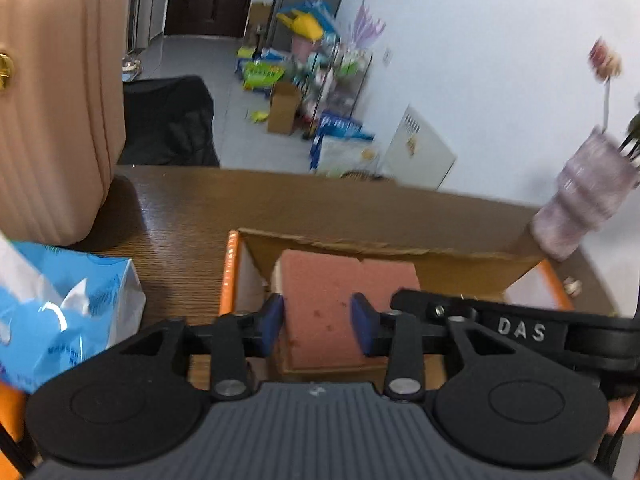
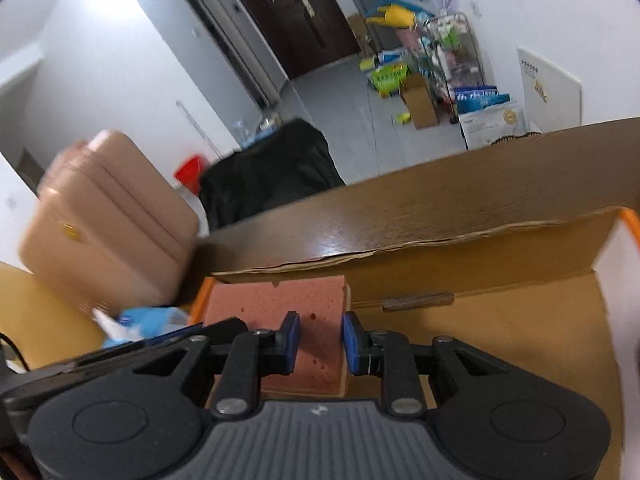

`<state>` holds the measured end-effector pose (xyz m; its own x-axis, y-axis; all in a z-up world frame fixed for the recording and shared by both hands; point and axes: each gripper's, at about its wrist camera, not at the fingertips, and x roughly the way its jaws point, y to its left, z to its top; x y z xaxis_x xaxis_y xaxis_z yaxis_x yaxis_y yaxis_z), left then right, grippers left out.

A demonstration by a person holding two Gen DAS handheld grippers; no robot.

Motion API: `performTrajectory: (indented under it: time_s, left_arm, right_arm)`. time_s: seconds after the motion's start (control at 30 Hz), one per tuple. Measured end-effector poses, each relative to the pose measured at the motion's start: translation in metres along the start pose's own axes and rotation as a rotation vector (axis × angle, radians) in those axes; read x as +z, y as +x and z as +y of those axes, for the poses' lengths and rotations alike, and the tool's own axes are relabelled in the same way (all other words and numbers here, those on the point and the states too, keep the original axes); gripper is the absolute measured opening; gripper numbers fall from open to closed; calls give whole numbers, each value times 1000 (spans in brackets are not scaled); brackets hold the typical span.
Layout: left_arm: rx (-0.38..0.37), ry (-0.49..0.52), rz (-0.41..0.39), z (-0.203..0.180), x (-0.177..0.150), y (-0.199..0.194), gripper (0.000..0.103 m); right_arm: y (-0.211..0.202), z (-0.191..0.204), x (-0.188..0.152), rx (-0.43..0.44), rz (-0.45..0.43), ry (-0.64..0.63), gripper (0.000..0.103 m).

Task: Organize soft objects
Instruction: 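Carry the sponge block into the cardboard box and open both grippers, then lift both grippers out of the box back toward the pile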

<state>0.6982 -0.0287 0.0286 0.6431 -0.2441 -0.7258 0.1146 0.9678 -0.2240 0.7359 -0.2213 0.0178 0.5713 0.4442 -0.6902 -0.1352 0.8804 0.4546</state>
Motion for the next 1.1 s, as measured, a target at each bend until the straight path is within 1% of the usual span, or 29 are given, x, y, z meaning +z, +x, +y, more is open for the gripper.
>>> performTrajectory:
  time_s: [0.13,0.2,0.23,0.33,0.4,0.47,0.5,0.57,0.6,0.63,0.67,0.73,0.8,0.9,0.97,1.0,1.03,1.1]
  left_arm:
    - [22,68,-24,1,-2,4,44]
    - [5,74,-18,1,-2,3,48]
    - [-1,74,-17,1,-2,1,50]
    - [10,73,-38,-2,-2,-15,50]
    - [15,82,-57,-3,-1,-36,51]
    - [30,92,-92,-3,0,-64,63]
    - [41,103,-115,-2,-1,-80,66]
    - [57,130,-167,4,-8,-116,76]
    - [68,144,-185,6,-13,-131,77]
    - [91,162,-197,9,-19,-149,77]
    - [113,173,-216,12,-25,-166,78]
    - [149,180,-266,17,-36,-199,83]
    - [166,170,-302,18,-43,-228,84]
    - [163,154,-323,11,-53,-259,85]
    - [172,175,-355,2,-67,-277,91]
    - [178,182,-369,-1,-76,-282,91]
    - [200,190,-383,-4,-89,-288,91]
    - [235,198,-429,-5,-123,-301,91]
  right_arm:
    - [15,5,-7,-31,18,-25,23]
    - [13,6,-8,-45,8,-33,23]
    - [10,6,-7,-54,-3,-36,23]
    - [-15,8,-6,-57,-27,-48,23]
    - [-44,10,-7,-67,-44,-68,23]
    - [-79,11,-9,-93,-78,-101,23]
    - [-101,11,-11,-108,-100,-120,24]
    - [-144,8,-19,-129,-142,-153,31]
    - [-170,5,-25,-143,-166,-170,37]
    - [-191,2,-30,-156,-187,-186,42]
    - [-215,-1,-37,-178,-212,-209,43]
    - [-253,-10,-50,-222,-253,-234,54]
    - [-285,-21,-65,-253,-272,-219,58]
    - [-321,-33,-82,-256,-300,-182,58]
    - [-335,-34,-94,-246,-332,-178,58]
    - [-346,-35,-105,-231,-351,-178,58]
    - [-352,-36,-117,-215,-370,-181,58]
    - [-373,-40,-151,-175,-419,-186,61]
